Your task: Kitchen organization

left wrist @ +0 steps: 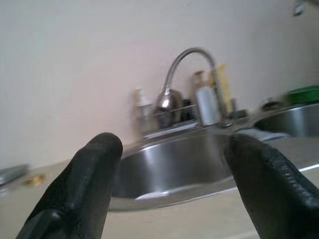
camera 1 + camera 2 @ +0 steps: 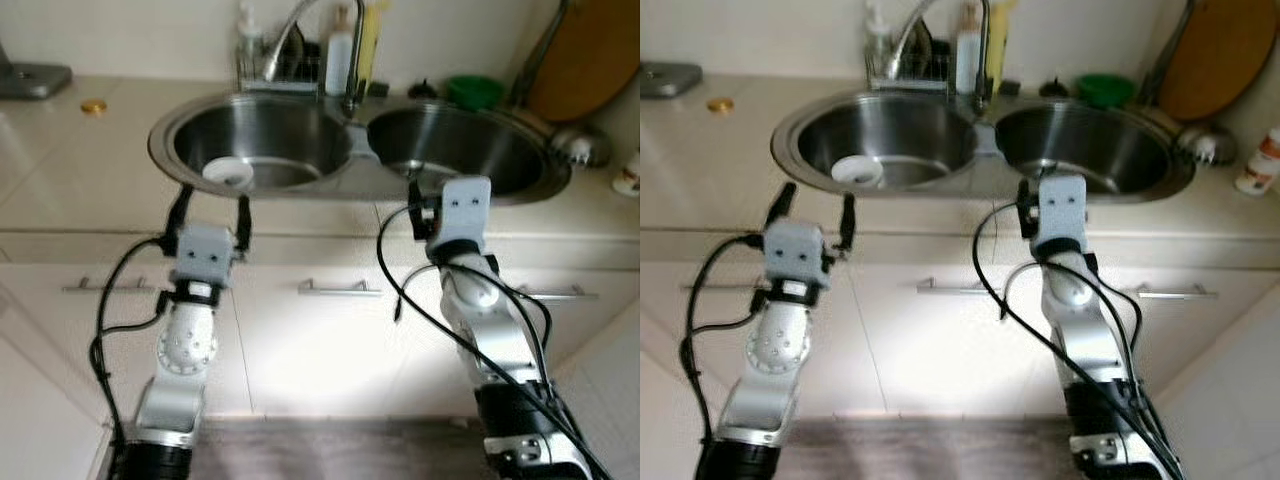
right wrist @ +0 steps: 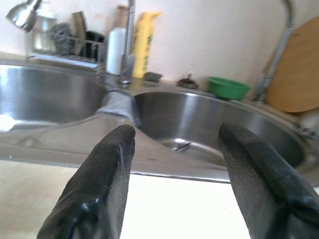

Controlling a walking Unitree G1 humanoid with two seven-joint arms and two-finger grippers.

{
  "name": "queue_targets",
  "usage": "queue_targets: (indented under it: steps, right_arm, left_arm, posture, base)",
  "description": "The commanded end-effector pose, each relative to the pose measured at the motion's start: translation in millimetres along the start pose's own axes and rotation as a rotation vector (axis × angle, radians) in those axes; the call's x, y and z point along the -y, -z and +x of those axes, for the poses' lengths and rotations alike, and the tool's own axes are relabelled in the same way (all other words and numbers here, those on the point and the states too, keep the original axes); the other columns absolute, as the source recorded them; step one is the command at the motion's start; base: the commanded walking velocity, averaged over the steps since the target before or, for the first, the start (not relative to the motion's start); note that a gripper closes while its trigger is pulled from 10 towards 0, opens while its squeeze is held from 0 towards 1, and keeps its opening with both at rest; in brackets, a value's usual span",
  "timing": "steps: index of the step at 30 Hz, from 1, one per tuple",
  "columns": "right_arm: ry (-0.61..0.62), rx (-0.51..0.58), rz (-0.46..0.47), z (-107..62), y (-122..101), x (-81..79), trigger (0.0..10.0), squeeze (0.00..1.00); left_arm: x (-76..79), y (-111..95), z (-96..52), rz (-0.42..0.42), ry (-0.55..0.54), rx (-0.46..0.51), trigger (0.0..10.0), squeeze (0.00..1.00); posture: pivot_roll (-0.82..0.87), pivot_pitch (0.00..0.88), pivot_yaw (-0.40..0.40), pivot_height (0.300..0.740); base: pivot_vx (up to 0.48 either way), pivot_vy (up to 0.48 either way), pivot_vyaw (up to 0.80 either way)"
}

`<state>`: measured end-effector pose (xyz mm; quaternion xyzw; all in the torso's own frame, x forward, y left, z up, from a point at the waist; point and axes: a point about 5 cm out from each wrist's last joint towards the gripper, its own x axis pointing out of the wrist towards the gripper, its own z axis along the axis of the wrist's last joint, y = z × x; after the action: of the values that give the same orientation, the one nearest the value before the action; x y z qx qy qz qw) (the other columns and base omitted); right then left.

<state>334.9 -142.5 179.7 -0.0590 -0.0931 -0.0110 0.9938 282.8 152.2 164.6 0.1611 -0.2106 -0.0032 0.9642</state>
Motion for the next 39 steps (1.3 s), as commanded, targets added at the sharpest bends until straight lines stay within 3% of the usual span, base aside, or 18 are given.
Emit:
queue_targets:
  steps: [1, 8, 23, 39]
  right_arm:
    - [0.011, 0.015, 0.007, 1.6, -6, 4.3, 10.0, 0.0]
    - [0.059, 0.02, 0.005, -0.1, -7, 11.0, 10.0, 0.0]
    - [0.109, 0.007, -0.058, -11.8, -2, 8.1, 10.0, 0.0]
    - [0.131, -0.017, -0.086, -15.0, 1, 9.2, 10.0, 0.0]
  left_arm:
    - [-0.1, -3, 2.3, 0.003, 0.004, 0.014, 10.0, 0.0]
    - [0.2, -2, 1.9, 0.002, 0.004, 0.013, 10.0, 0.0]
    - [1.8, -2, 0.2, 0.002, 0.011, 0.017, 10.0, 0.0]
    - [2.0, -1, -0.1, -0.021, 0.009, 0.009, 10.0, 0.0]
  posture:
    - [0.12, 0.0, -0.087, 0.74]
    - [0.12, 0.0, -0.087, 0.74]
    - [0.11, 0.0, -0.088, 0.74]
    - [0.11, 0.0, -0.087, 0.74]
  base:
    - [0.0, 0.0, -0.8]
    - [0.0, 0.0, -0.8]
    - [0.0, 0.0, 0.0]
    - [0.0, 0.0, -0.8]
